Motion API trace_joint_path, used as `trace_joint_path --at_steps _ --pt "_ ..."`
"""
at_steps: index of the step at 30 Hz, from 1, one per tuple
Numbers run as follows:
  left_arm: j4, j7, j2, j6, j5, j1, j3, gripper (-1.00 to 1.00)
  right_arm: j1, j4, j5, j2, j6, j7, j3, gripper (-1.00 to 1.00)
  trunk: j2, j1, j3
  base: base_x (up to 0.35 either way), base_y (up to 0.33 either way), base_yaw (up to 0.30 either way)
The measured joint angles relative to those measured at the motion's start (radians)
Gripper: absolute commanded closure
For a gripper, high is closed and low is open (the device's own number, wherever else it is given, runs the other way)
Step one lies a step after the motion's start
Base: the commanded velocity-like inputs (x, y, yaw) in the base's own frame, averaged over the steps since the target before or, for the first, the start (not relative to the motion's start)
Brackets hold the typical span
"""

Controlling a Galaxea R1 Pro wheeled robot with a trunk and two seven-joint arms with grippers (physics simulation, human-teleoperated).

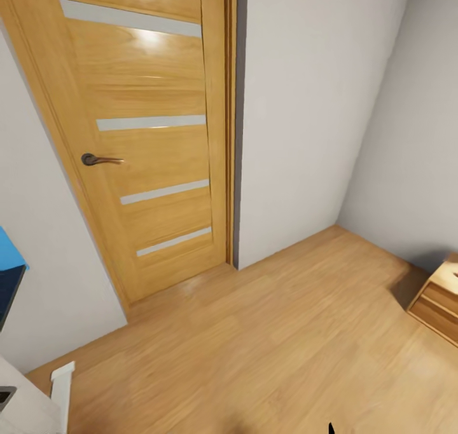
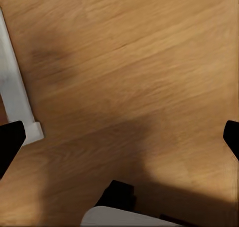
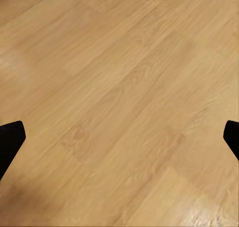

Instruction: In the bedroom, organize the workspace by keeping the computer under the desk, ensuring the monitor is on the desk, placing the keyboard on the desk next to the monitor, placing the mouse on the desk next to the keyboard, moving the folder from the swivel chair onto the desk next to the mouse, stacking the notebook on top of the folder with the pen on top of the notebook, and positioning the swivel chair next to the desk.

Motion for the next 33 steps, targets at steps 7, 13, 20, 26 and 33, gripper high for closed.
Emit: trace_joint_path --at_steps 7,13,20,26,33 --pt "0.006 -0.016 0.0 0.0 0.0 0.0 0.001 -1.0 0.0 0.003 0.003 0.01 -0.006 0.0 0.002 -1.0 0.0 0.0 0.0 0.164 -0.304 0.281" --pt "0.007 -0.019 -0.001 0.0 0.0 0.0 0.001 -1.0 0.0 0.005 0.033 0.029 -0.006 0.0 0.003 -1.0 0.0 0.0 0.0 0.134 -0.316 0.284" --pt "0.007 -0.018 0.001 -0.004 0.004 0.0 0.005 -1.0 0.0 0.006 0.054 0.034 -0.006 -0.001 0.001 -1.0 0.0 0.0 0.0 0.03 -0.321 0.286" --pt "0.007 -0.017 0.001 -0.006 0.004 0.0 0.007 -1.0 0.0 0.005 0.055 0.035 -0.007 -0.001 0.001 -1.0 0.0 0.0 0.0 0.003 -0.154 0.286" --pt "0.007 -0.017 0.001 -0.008 0.005 0.0 0.009 -1.0 0.0 0.005 0.055 0.035 -0.009 -0.001 0.001 -1.0 0.0 0.0 0.0 0.032 -0.011 0.286"
